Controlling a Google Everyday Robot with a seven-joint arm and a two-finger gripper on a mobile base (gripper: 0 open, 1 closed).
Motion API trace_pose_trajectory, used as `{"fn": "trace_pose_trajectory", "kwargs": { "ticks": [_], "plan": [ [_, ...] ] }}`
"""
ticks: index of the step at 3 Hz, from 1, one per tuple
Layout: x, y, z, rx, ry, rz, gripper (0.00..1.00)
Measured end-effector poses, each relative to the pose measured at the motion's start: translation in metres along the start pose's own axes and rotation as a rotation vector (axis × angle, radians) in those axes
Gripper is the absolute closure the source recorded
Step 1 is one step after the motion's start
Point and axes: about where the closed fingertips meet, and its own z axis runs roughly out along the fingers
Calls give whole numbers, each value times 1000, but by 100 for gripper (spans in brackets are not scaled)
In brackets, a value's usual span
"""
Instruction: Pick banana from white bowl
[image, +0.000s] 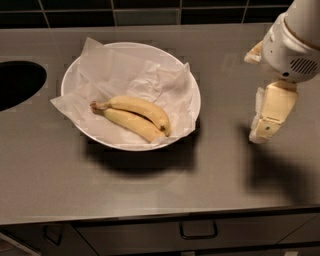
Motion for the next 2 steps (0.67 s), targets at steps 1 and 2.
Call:
{"fn": "trace_pose_trajectory", "kwargs": {
  "ticks": [1,2],
  "plan": [
    [-39,-3,15,-49,-30,-95,0],
    [-39,-3,15,-49,-30,-95,0]
  ]
}}
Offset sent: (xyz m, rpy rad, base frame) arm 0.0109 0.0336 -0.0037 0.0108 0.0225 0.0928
